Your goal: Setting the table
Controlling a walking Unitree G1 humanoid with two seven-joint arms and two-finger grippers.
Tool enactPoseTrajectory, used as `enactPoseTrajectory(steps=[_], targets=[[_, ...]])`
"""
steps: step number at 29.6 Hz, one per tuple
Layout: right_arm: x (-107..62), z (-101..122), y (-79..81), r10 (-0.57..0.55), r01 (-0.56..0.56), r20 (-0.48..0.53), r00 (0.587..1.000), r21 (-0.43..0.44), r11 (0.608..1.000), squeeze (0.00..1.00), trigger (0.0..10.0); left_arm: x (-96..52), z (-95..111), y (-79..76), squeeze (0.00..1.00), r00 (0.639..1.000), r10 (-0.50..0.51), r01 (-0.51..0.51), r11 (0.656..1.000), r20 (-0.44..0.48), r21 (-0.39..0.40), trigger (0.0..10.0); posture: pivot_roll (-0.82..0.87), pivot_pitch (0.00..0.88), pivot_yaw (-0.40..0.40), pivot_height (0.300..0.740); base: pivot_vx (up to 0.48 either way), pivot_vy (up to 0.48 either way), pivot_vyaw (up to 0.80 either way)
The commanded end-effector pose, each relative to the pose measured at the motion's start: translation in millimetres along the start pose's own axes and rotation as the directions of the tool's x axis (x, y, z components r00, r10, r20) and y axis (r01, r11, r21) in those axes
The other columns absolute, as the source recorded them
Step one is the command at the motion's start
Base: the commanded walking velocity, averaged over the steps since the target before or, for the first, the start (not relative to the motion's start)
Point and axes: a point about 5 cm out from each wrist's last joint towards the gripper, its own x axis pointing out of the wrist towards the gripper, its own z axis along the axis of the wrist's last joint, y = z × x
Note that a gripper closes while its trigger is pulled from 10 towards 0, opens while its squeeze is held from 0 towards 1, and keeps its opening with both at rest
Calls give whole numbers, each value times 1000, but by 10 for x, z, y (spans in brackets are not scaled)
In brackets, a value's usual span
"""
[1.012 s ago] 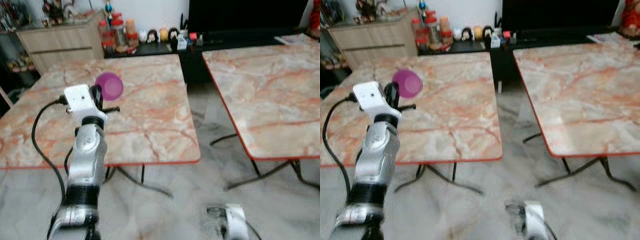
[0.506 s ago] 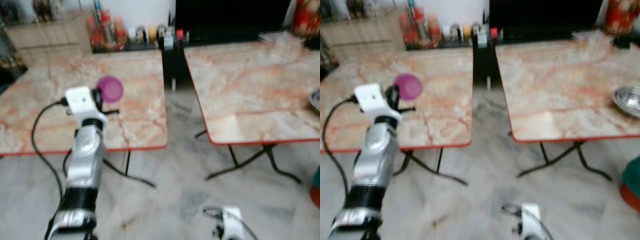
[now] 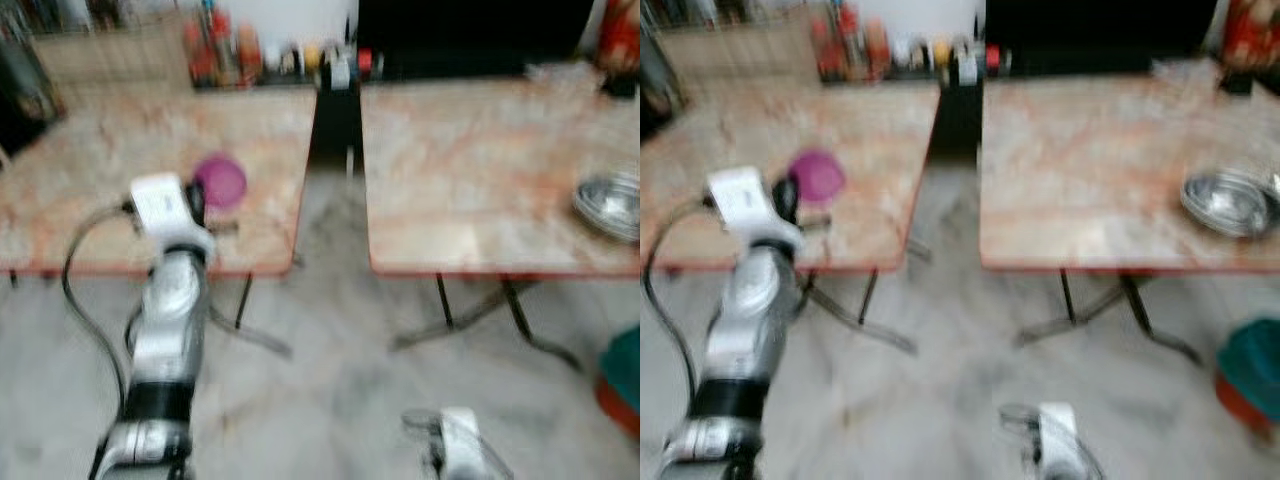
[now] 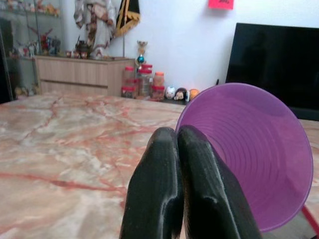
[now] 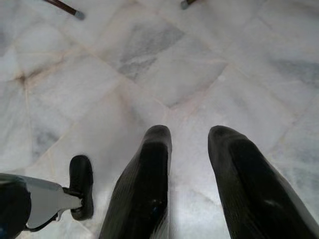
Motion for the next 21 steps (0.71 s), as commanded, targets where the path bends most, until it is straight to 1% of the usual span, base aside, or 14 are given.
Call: enactPoseTrajectory(steps=[1, 13, 15, 17, 19, 21], targets=[[8, 46, -36, -8, 8, 9, 1000, -1, 1000, 0, 10000, 34, 59, -40, 0, 1000, -13, 12, 1000, 21, 13, 10000, -10, 0, 71, 740, 0, -326, 0], [8, 45, -54, -18, 18, 7, 1000, 8, 1000, 0, 10000, 43, 73, -61, 0, 1000, -20, 20, 1000, 23, 1, 10000, -13, 0, 67, 740, 0, -324, 0], [8, 46, -62, -19, 19, 7, 1000, 9, 1000, 0, 10000, 45, 78, -66, 0, 999, -24, 24, 1000, 26, -3, 10000, -12, 0, 66, 740, 0, 0, 0], [8, 46, -65, -20, 20, 7, 1000, 8, 1000, 0, 10000, 46, 80, -73, 0, 999, -28, 29, 999, 27, -27, 10000, -10, 0, 65, 740, 0, 0, 0], [8, 45, -59, -16, 16, 6, 1000, 7, 1000, 0, 10000, 42, 72, -98, 0, 999, -42, 44, 995, 20, -88, 10000, -10, 0, 65, 740, 0, 0, 0], [9, 47, -53, -15, 15, 6, 1000, 7, 1000, 0, 10000, 36, 81, -110, 0, 999, -47, 50, 993, 27, -111, 10000, -10, 0, 65, 740, 0, 0, 0]])
